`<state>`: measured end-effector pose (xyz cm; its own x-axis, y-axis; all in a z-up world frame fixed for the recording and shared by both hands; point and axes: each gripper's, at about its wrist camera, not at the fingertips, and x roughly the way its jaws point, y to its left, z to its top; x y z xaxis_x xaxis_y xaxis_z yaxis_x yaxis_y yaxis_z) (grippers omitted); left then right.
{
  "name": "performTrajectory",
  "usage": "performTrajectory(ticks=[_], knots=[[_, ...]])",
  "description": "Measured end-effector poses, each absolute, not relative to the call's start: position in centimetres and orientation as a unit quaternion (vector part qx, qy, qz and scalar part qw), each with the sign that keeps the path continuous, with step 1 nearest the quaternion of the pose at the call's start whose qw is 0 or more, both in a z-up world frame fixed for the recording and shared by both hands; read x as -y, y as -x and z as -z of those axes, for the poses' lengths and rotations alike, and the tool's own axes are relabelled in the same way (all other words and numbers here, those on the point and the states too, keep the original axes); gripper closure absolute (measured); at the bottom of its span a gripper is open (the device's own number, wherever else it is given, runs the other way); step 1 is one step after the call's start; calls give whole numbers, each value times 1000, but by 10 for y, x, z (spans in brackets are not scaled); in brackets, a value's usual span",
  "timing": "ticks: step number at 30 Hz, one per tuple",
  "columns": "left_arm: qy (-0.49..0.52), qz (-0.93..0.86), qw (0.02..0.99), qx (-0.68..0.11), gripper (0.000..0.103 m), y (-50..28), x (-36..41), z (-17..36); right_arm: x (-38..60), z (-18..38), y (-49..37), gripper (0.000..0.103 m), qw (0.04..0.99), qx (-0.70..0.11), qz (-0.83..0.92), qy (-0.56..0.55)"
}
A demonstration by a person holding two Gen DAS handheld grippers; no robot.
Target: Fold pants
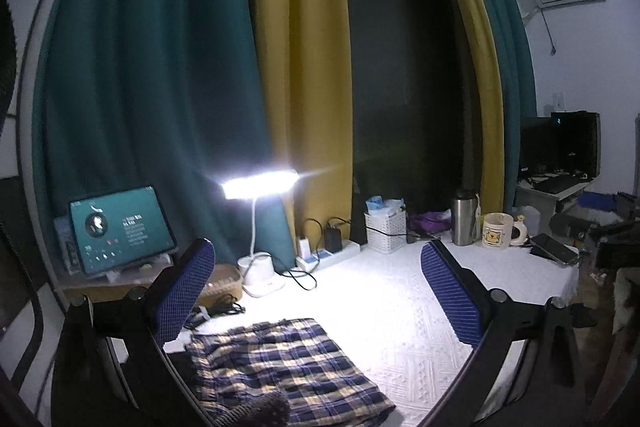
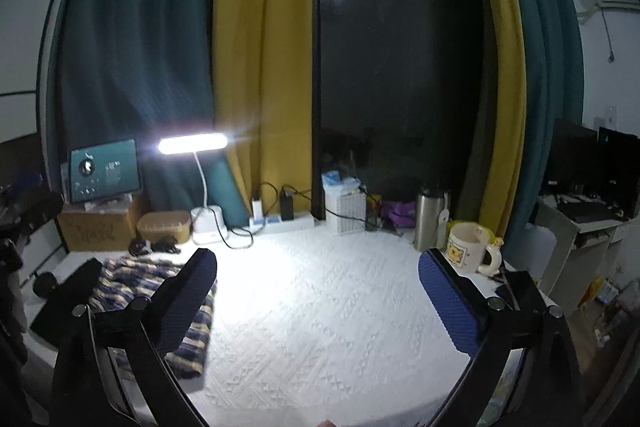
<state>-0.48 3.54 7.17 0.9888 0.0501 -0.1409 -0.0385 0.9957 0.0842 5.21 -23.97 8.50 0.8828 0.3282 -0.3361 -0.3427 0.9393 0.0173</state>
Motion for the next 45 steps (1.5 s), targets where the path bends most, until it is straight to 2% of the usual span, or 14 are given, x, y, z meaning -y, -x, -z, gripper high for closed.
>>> performTrajectory(ticks=[8, 17, 45], knots=[[-15, -40, 999, -34, 1, 16, -54, -89, 233, -109, -43, 1, 975, -157, -160, 14], [5, -52, 999, -7, 1, 27, -69, -96, 219, -133, -29, 0, 983, -105, -152, 25], [13, -52, 998, -36, 1, 28, -77, -82, 192, -123, -39, 0, 977, -126, -168, 40]])
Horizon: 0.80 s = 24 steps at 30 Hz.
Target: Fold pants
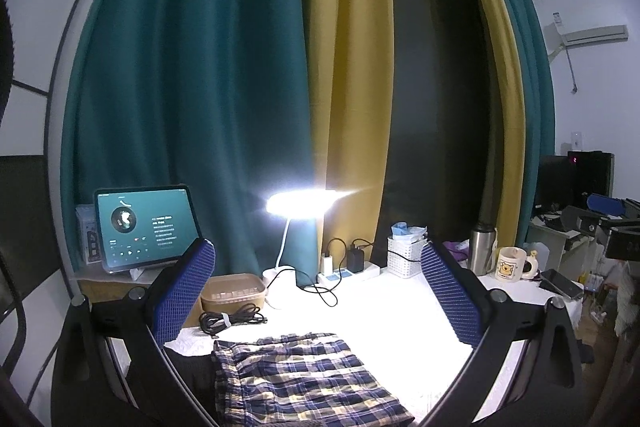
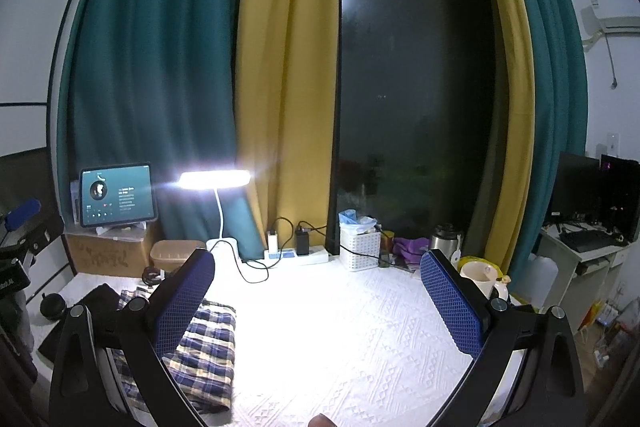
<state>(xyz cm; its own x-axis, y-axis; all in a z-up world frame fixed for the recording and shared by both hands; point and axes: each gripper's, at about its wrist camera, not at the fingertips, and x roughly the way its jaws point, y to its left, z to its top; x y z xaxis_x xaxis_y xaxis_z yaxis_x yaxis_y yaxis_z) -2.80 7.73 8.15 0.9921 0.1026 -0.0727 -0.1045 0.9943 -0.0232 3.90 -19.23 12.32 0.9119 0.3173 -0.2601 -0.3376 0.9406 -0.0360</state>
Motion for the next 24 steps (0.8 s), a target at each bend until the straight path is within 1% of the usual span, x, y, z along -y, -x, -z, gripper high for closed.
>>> performTrajectory(ticks=[24], knots=[[13, -42, 998, -46, 1, 25, -72, -82, 192, -118, -38, 0, 976, -131, -168, 41]])
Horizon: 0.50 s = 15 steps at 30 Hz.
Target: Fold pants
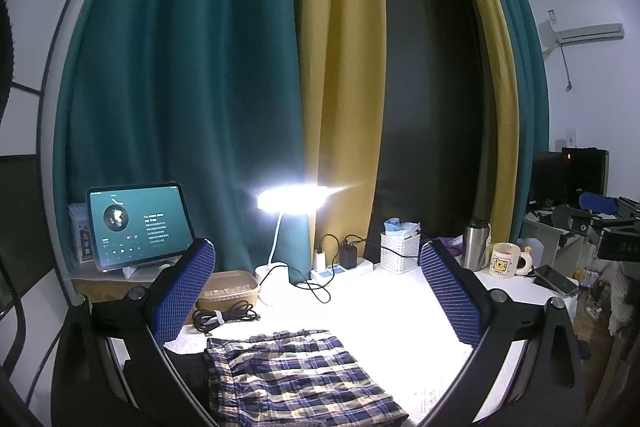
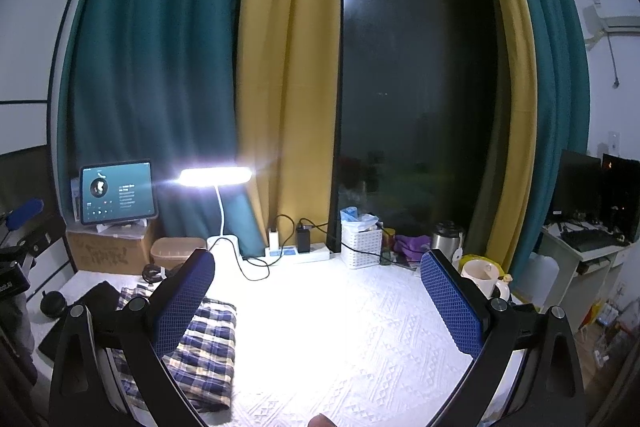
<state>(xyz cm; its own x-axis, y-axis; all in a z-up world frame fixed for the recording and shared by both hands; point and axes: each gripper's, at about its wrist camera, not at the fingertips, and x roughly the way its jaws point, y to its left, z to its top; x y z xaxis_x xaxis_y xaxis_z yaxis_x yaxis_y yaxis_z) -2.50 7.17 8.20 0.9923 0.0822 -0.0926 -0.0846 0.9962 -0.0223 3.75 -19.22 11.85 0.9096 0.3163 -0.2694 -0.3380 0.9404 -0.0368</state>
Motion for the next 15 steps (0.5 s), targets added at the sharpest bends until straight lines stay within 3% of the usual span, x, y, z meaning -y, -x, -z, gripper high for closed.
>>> performTrajectory(ticks=[15], knots=[[14, -41, 998, -49, 1, 23, -74, -83, 188, -119, -42, 0, 975, -133, -174, 45]])
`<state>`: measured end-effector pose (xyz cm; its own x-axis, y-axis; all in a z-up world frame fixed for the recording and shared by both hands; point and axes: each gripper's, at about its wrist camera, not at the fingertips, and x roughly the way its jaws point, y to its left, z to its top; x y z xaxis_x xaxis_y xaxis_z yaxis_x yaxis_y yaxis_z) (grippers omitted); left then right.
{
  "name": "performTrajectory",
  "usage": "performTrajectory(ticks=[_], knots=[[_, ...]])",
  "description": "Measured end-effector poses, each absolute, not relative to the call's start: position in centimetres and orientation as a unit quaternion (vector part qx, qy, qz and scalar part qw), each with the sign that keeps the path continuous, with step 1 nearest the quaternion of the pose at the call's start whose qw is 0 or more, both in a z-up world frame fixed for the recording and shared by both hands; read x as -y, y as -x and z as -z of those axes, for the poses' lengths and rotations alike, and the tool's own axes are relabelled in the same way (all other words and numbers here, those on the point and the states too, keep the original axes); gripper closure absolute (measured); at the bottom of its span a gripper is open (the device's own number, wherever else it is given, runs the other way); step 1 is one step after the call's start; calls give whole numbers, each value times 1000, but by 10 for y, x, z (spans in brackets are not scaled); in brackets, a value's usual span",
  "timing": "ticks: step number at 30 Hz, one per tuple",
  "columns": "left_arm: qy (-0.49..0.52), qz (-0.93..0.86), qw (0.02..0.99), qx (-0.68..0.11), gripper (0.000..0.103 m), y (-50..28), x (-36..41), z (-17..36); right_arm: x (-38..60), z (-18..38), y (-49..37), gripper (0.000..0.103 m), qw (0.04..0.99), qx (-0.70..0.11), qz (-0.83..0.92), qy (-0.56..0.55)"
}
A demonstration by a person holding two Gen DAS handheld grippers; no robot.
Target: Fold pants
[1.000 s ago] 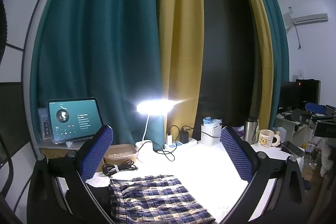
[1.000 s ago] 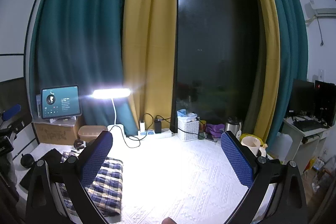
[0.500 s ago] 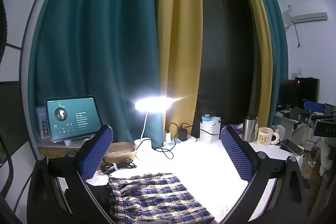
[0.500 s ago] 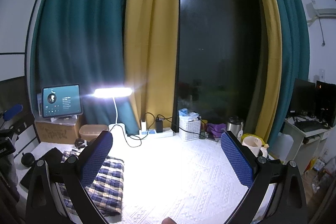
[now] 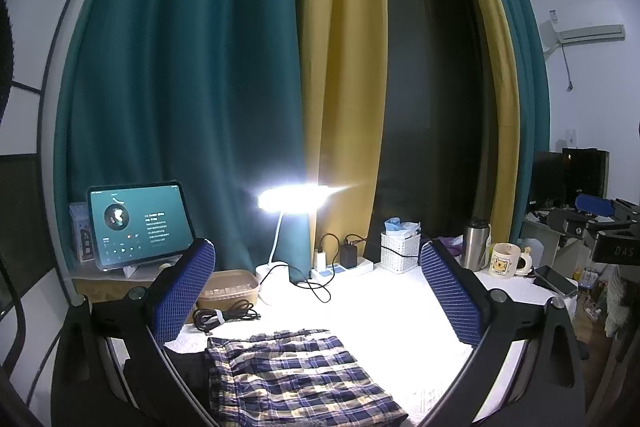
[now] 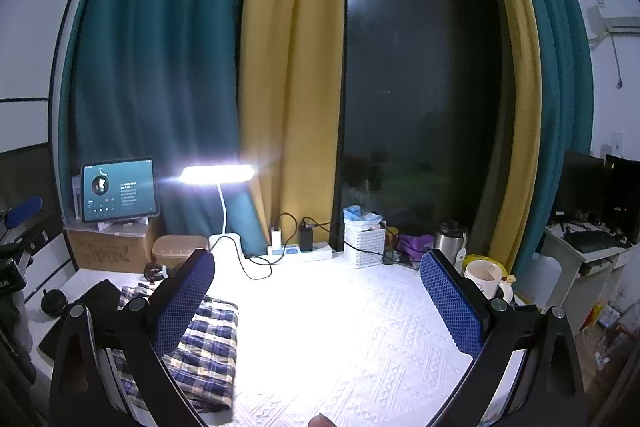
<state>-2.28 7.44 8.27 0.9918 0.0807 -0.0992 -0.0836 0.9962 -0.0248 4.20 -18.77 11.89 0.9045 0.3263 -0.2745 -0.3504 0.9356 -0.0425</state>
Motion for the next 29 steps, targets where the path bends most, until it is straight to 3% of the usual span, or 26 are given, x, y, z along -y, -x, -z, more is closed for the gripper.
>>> performTrajectory(ticks=[29], knots=[[10, -50, 997, -60, 1, 19, -74, -78, 184, -114, -52, 0, 970, -142, -192, 51]])
